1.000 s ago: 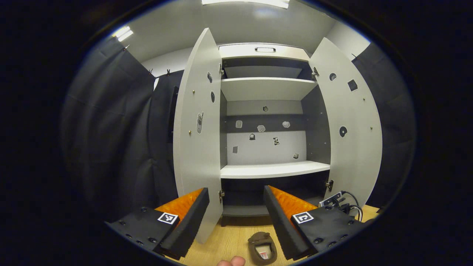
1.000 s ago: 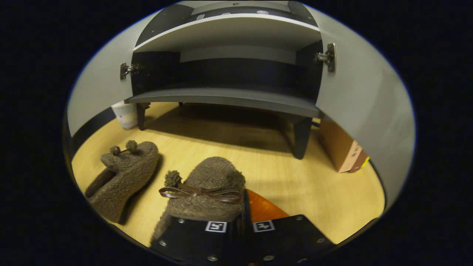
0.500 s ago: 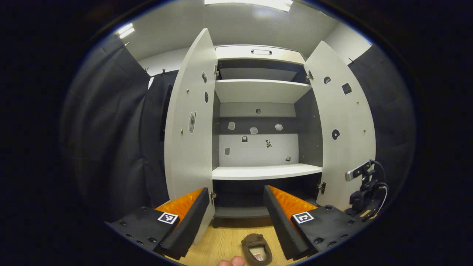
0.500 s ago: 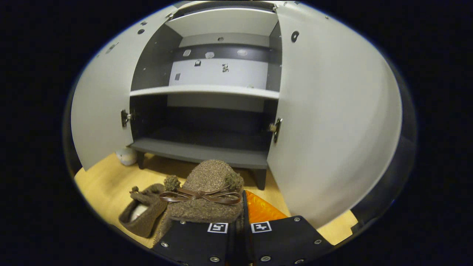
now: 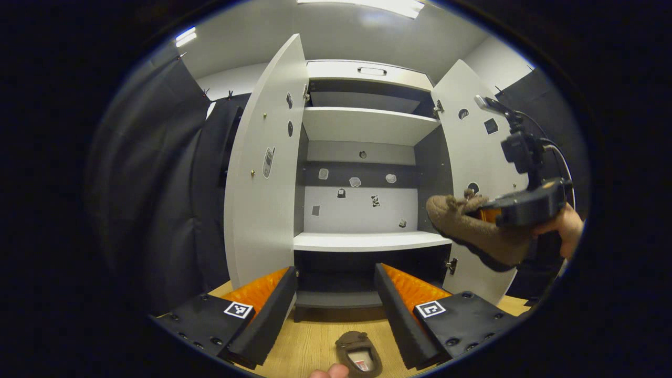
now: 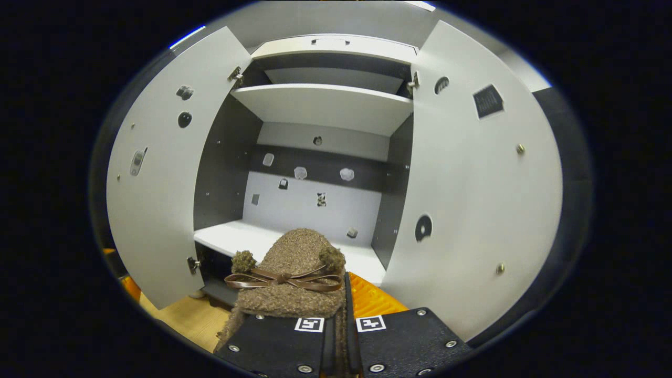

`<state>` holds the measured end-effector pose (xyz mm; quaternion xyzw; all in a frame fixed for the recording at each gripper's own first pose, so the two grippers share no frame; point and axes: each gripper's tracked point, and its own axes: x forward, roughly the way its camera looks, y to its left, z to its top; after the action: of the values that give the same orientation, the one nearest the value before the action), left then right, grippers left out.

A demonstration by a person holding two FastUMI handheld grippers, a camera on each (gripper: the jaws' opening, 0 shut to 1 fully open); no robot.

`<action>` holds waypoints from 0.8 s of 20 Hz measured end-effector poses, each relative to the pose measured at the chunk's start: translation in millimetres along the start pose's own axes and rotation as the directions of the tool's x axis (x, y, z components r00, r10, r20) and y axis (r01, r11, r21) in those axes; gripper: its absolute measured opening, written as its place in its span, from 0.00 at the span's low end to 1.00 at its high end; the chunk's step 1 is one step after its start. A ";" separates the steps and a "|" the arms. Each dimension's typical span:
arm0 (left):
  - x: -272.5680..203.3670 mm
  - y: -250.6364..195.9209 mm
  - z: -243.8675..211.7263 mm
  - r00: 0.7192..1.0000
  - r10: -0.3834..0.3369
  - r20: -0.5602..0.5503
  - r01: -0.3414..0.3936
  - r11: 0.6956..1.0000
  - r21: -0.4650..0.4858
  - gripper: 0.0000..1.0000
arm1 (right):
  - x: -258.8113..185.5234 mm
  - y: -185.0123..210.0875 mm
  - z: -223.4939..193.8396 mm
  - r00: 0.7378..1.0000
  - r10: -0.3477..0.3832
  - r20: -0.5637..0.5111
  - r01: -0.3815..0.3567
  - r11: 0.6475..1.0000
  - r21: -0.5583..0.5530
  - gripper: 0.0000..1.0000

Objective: Grab one shoe with the right hand and put it into the shoe cabinet, grab the other shoe with the left hand and put it into the shoe cabinet; then close the right door with the right hand and the left door with the left hand.

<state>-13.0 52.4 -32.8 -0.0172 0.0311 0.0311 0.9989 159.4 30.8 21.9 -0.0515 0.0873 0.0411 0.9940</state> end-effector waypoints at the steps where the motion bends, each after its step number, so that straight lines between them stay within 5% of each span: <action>1: -0.2 1.9 0.8 1.000 0.004 0.002 -0.004 1.000 0.006 0.99 | 31.1 5.0 11.5 1.000 0.008 0.003 -0.008 1.000 0.012 0.13; 4: -2.0 3.9 1.2 1.000 0.012 0.003 -0.013 1.000 0.019 0.96 | 95.0 13.7 28.1 0.999 0.041 -0.036 -0.039 0.998 0.048 0.08; 8: -7.5 7.8 -2.0 1.000 0.027 -0.007 -0.027 1.000 0.014 0.97 | 188.0 21.0 2.3 0.993 0.018 -0.118 -0.016 1.000 0.023 0.14; 9: -7.6 9.6 -3.9 0.999 0.036 -0.013 -0.036 0.999 0.014 0.97 | 206.7 23.5 -10.3 0.988 0.019 -0.155 -0.016 1.000 0.017 0.08; 10: -7.1 12.2 -6.6 0.999 0.043 -0.018 -0.043 0.999 0.016 0.94 | 223.8 25.1 -25.5 0.980 0.009 -0.197 -0.006 1.000 0.018 0.14; 12: -6.0 12.3 -13.0 0.998 0.047 -0.029 -0.047 0.999 0.000 0.99 | 251.9 27.2 -53.8 0.964 -0.002 -0.266 0.007 1.000 0.016 0.08; 16: -6.3 16.1 -21.6 0.997 0.051 -0.050 -0.052 0.999 -0.015 0.97 | 278.7 16.7 -99.4 0.925 -0.066 -0.375 0.057 0.998 -0.035 0.13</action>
<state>-21.5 67.3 -54.5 -0.0252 0.0561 0.0568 0.9965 414.6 56.7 -126.6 -0.0726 0.2741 0.0001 0.9590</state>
